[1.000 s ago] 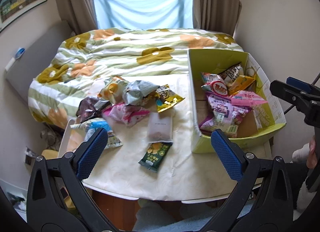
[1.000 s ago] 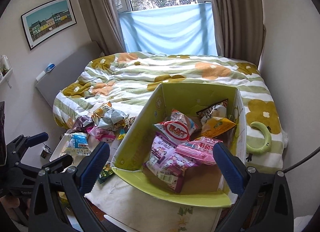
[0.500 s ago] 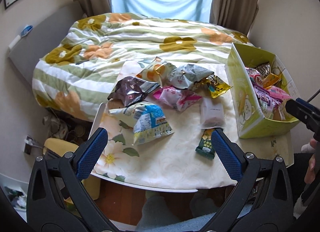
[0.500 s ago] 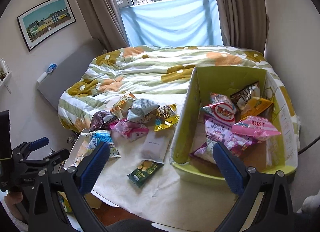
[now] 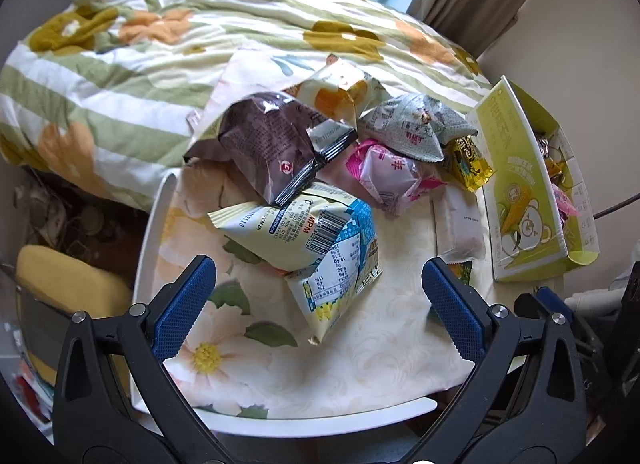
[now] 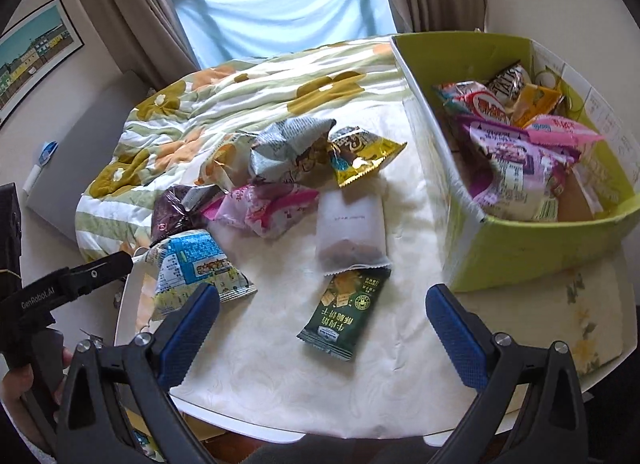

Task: Organize snacks
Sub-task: 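Grasp the white-blue bag with the left tool while the right tool grasps the green cracker packet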

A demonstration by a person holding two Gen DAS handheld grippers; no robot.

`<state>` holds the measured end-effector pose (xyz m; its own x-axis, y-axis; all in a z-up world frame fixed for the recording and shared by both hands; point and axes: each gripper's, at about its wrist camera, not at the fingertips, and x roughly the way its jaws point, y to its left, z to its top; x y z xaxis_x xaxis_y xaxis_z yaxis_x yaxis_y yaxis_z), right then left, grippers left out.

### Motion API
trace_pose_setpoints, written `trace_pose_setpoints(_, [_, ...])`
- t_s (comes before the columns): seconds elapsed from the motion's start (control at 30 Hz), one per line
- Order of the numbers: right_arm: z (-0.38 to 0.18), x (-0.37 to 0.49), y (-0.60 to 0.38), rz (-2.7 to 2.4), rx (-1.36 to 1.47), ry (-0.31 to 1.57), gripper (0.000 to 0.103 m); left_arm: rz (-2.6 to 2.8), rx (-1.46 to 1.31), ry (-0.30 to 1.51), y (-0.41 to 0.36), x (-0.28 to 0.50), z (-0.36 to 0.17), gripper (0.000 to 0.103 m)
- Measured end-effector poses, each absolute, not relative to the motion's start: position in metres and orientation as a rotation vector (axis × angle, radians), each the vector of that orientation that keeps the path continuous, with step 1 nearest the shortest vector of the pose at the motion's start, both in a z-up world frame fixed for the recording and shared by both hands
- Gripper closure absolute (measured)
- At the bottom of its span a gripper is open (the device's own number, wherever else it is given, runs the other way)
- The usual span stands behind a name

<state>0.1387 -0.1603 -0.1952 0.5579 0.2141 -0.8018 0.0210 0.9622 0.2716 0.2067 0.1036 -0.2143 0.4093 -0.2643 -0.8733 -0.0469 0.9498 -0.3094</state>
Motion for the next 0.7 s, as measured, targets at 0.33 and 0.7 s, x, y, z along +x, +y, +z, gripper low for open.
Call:
trace_pose_setpoints(0.33, [-0.255,0.155,-0.141,0.026,0.261,1.050,0.000,-0.153,-0.482,1.151,0.103,0.234,-0.262,0.001])
trace_pose_setpoints(0.7, [-0.280,0.166,-0.141,-0.015,0.246,1.069,0.011,-0.109,-0.534,1.160,0.103,0.245,-0.279,0.023])
